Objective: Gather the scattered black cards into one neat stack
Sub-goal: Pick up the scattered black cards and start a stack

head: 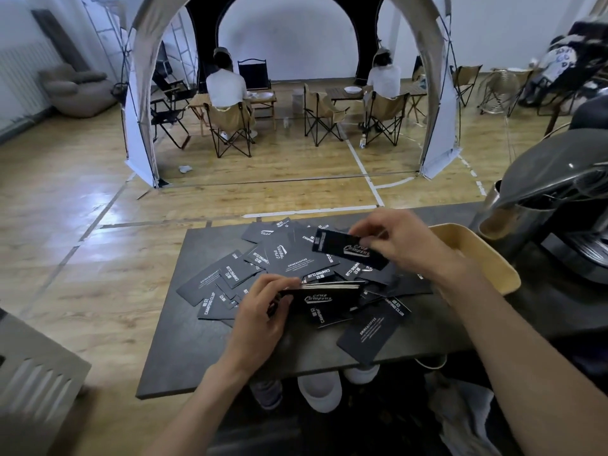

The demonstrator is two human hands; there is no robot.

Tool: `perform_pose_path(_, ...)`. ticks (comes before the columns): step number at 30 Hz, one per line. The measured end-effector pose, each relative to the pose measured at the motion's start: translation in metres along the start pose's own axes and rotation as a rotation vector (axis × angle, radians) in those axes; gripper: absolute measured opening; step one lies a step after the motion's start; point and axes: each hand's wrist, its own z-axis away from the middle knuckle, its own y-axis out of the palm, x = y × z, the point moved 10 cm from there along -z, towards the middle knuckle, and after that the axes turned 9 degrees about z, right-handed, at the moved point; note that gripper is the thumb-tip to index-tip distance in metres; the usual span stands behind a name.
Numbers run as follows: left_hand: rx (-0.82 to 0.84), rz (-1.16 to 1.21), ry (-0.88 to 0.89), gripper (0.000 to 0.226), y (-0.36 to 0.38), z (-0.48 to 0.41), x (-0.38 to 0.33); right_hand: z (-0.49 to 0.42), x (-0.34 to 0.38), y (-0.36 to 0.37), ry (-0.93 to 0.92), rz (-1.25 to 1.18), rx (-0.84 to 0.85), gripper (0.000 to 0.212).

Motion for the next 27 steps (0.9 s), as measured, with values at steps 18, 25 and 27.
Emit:
perform_pose_path(18,-0.062,-0.063,-0.016,0.046,-0.042,0.024,0.005,-0.034,0.025,0.104,-0.057,0.289,0.204,0.050)
perform_pose_path(25,-0.071,-0.043,-0.038,0.045,-0.043,0.018,0.008,-0.026,0.022,0.066,0.003,0.172,0.142,0.023)
perform_pose_path(27,-0.063,-0.033,-0.032,0.045,-0.041,0.016,0.008,-0.017,0.026,0.042,0.011,0.068,0.113,0.014)
